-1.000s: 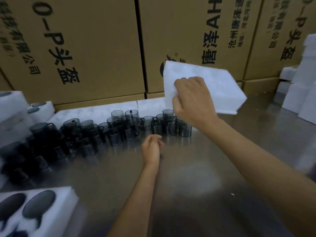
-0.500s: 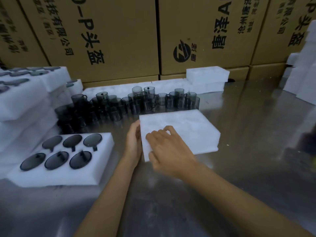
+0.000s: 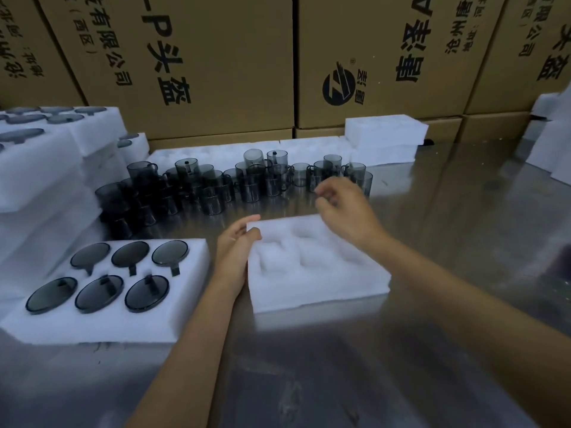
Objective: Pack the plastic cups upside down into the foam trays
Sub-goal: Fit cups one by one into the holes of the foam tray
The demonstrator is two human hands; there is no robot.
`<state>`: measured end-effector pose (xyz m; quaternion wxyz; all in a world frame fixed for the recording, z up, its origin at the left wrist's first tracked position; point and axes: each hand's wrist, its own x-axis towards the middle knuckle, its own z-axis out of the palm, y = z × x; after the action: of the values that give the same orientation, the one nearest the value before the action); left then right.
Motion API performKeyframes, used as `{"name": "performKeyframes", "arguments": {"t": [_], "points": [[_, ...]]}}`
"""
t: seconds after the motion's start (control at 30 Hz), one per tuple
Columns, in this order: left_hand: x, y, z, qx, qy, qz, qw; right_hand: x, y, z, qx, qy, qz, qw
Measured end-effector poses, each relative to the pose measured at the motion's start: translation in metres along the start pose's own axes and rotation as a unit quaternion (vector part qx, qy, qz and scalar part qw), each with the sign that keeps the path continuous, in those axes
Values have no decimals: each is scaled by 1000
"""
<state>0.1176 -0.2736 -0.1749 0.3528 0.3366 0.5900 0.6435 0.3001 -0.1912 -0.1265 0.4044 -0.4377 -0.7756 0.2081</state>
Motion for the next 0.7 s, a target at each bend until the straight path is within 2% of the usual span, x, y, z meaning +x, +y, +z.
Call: {"name": "performKeyframes", "arguments": {"t": [0.17,0.3,0.43,0.7], "points": [[13,-4,2,-4,-14,13,1000,70,77,-19,-90,43,163,982],[21,-4,1,2,-28,20,999,91,118,-24,-122,13,254,959],[26,-7,-1,-4,-26,12,1000,102,136,-12,-112,-22,245,963],[26,-5,-5,-14,-45,-5,999,96,143,-1,-39,65,246,966]]}}
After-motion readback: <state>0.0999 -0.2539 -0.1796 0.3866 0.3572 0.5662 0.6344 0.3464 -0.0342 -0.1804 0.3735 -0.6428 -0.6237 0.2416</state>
